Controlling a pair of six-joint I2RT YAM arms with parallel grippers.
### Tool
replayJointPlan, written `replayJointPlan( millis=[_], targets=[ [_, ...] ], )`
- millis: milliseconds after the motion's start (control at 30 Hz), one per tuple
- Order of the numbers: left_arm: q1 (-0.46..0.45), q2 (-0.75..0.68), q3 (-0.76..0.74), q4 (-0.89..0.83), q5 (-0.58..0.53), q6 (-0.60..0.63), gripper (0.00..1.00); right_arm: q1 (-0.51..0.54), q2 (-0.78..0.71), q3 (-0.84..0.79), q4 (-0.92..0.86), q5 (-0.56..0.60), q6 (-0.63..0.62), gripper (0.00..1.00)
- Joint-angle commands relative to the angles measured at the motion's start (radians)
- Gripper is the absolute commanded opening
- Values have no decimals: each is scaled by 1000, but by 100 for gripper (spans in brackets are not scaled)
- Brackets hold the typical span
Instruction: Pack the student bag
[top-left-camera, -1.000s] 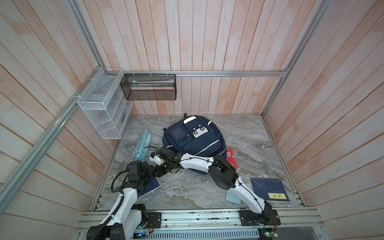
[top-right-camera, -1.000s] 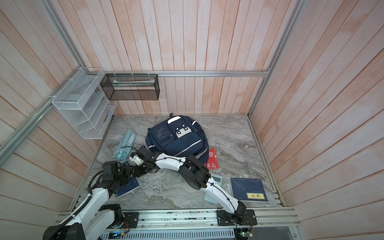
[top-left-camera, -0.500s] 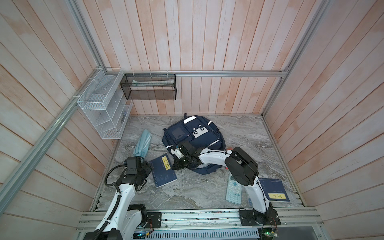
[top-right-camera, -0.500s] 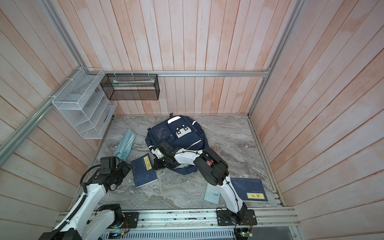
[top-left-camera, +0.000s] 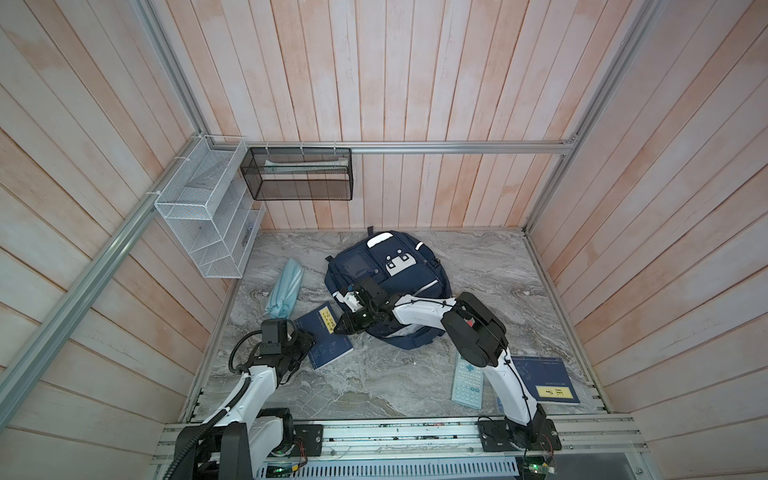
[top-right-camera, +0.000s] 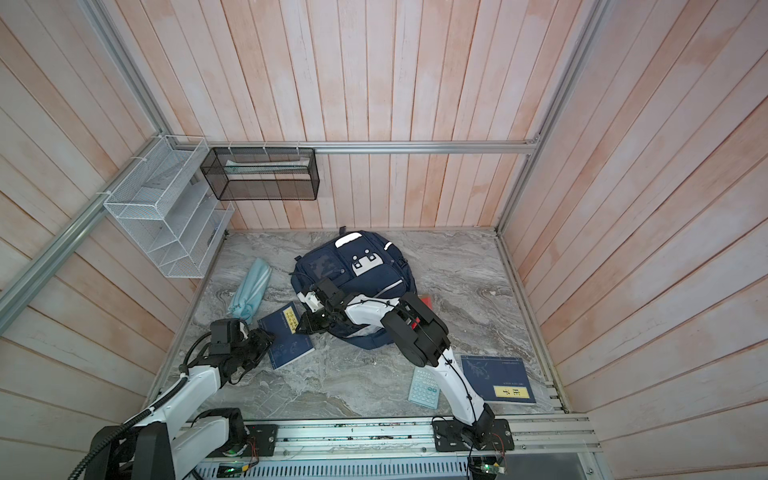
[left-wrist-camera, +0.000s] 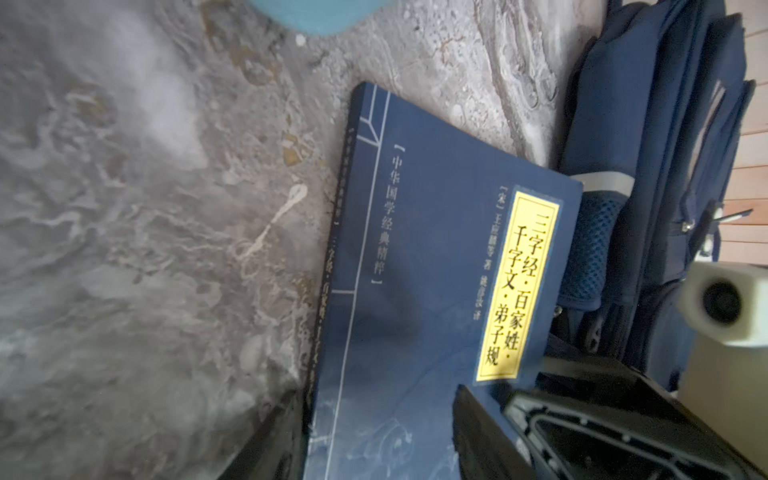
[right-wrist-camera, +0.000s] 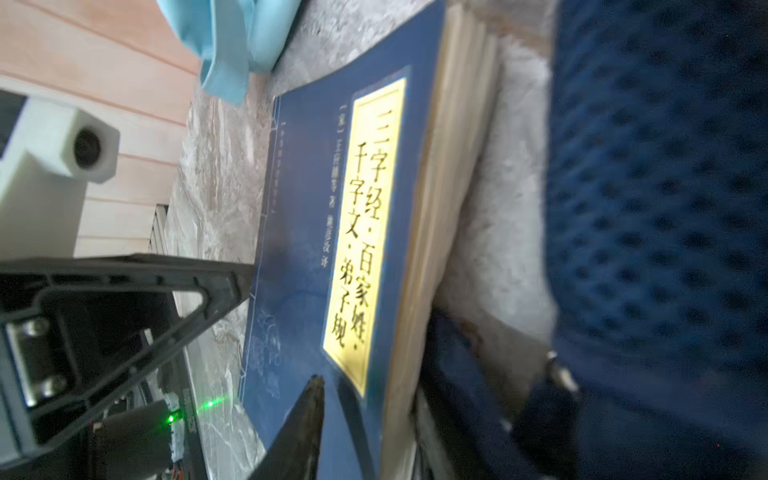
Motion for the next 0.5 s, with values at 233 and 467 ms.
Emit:
replayJointPlan(
  millis=[233,467],
  targets=[
    [-10,-75,57,-67,95,62,49,28,-114,-9,-7,-44,3,0],
    [-23,-195,256,-175,161,247,74,-7,-469,-243,10,103,40,0]
  ],
)
